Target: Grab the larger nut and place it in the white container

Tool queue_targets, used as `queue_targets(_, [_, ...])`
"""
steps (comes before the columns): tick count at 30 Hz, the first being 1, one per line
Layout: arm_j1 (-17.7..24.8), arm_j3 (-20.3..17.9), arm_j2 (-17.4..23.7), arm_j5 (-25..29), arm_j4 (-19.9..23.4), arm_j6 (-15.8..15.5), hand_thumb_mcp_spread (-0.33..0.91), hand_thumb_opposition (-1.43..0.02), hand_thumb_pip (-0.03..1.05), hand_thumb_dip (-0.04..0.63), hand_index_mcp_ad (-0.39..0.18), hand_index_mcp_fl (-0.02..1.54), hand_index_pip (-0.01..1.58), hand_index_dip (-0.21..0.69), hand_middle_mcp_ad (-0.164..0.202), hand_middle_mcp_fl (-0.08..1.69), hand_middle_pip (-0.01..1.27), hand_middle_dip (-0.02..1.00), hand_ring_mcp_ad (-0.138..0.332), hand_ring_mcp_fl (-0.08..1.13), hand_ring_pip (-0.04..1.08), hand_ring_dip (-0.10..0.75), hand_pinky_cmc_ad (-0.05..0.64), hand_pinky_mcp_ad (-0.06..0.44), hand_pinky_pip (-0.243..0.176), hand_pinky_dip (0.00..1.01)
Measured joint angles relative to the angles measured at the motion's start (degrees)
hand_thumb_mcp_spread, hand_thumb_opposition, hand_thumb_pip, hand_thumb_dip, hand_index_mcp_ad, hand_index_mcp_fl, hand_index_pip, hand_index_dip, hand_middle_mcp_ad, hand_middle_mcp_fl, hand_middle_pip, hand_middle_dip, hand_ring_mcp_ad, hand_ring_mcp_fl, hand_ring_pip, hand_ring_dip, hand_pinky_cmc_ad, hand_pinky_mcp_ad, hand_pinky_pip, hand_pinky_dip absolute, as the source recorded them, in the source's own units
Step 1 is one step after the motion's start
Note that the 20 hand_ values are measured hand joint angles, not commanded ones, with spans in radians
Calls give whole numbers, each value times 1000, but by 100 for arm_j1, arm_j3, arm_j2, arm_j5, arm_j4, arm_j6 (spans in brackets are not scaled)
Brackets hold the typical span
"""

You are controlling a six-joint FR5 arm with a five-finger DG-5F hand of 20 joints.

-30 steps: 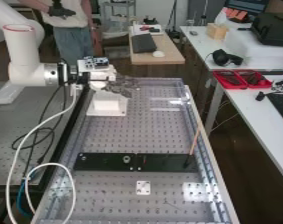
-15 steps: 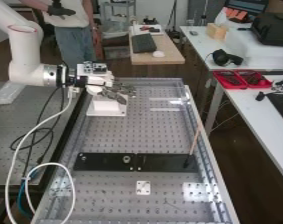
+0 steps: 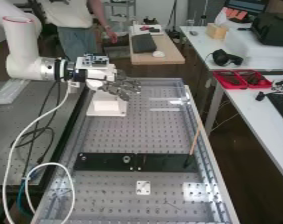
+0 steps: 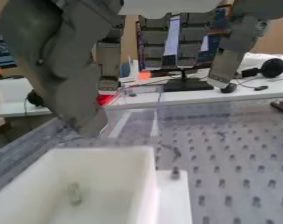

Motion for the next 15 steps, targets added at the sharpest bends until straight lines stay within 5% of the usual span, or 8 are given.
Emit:
queue_targets(9, [-876, 733, 354, -66, -469, 26, 178, -881, 768, 237, -154, 19, 709, -195, 66, 3, 133, 218, 141, -3, 171, 110, 340, 290, -105, 745])
queue_targets(15, [-1551, 1510, 230, -669, -1103, 65, 84, -815, 639, 164, -120, 21, 325, -133, 73, 7, 133, 222, 164, 0, 124, 110, 344, 309, -122, 724])
